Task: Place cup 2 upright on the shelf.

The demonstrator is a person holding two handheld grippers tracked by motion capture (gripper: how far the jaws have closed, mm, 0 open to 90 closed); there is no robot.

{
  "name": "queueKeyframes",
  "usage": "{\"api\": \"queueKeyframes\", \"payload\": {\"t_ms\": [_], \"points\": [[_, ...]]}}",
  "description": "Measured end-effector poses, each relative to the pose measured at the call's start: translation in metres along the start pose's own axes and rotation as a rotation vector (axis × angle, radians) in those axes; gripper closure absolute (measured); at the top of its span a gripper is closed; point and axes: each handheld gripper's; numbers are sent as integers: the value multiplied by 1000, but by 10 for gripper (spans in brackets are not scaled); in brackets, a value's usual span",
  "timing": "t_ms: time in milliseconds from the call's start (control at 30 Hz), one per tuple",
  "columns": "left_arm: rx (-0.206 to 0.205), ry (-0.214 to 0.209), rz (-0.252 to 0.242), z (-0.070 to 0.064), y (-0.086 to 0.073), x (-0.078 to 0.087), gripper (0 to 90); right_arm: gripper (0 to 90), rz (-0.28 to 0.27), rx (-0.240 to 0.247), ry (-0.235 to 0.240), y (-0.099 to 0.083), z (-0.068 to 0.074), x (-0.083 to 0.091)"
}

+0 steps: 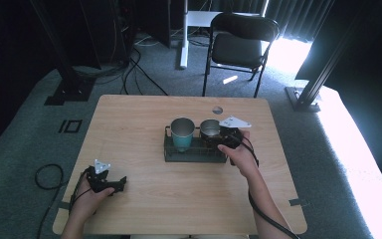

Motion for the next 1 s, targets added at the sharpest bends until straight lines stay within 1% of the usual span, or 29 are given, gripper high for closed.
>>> {"api": "queueKeyframes", "payload": {"t_ms": [133, 333, 600, 733, 800, 867, 1000], "points": [[0, 0, 0, 0, 0, 0, 28, 151, 9, 2, -5, -6, 0, -2], [0, 0, 0, 0, 0, 0, 28, 151, 36, -4, 5, -12, 1, -6], [0, 0, 0, 0, 0, 0, 28, 150, 38, -3, -5, -15, 2, -6], [0, 0, 0, 0, 0, 0, 28, 142, 50, 16, 16, -17, 2, -4], [0, 0, 0, 0, 0, 0, 28, 134, 60, 13, 21, -18, 2, -3], [0, 0, 0, 0, 0, 0, 28, 126, 59, -4, 19, -18, 1, -1], [0, 0, 0, 0, 0, 0, 28, 120, 61, -14, 17, -20, -1, 2]]}}
Point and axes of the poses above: each handheld gripper's, and its own axes: x roughly backward along the jaws, y roughly out of its top, z roughly to its left, and after that the axes turned 13 degrees about -y, right-handed
